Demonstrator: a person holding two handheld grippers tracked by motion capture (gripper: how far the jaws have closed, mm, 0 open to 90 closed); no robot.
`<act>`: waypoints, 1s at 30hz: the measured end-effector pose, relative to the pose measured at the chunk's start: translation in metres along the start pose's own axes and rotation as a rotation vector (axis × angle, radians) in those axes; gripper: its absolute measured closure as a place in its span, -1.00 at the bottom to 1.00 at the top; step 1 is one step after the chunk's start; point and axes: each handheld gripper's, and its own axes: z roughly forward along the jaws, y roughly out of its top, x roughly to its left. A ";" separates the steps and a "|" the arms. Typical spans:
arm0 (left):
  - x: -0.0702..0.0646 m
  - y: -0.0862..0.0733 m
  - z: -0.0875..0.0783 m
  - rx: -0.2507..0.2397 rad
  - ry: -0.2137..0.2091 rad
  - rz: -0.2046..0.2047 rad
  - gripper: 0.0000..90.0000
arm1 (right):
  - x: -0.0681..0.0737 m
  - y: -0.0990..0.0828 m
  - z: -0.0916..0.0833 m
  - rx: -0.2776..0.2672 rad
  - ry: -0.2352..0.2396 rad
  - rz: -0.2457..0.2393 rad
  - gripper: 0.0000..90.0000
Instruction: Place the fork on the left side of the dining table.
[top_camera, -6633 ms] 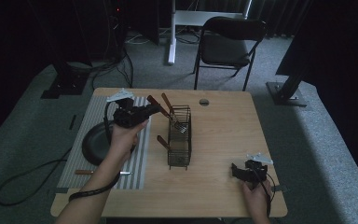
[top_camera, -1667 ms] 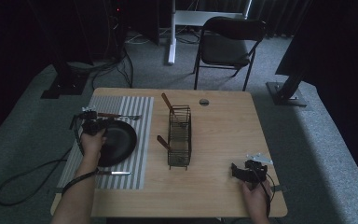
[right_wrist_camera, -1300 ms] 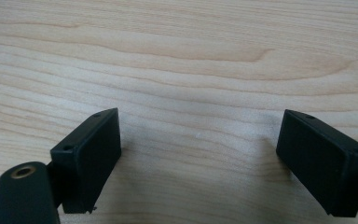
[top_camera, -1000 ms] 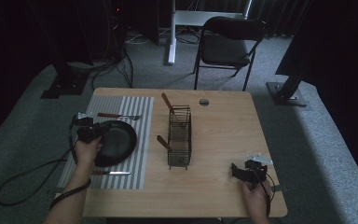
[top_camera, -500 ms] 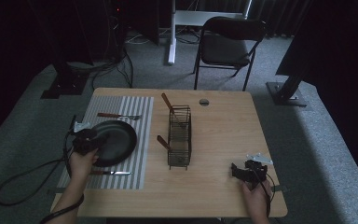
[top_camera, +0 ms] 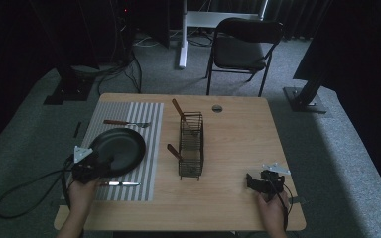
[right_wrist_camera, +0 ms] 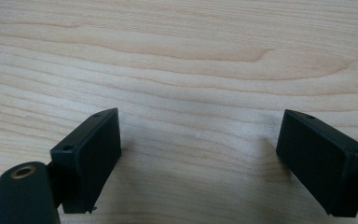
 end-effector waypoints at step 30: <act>-0.008 -0.073 -0.038 0.121 0.161 -0.040 -0.61 | 0.000 0.000 0.000 0.001 0.000 0.002 -0.70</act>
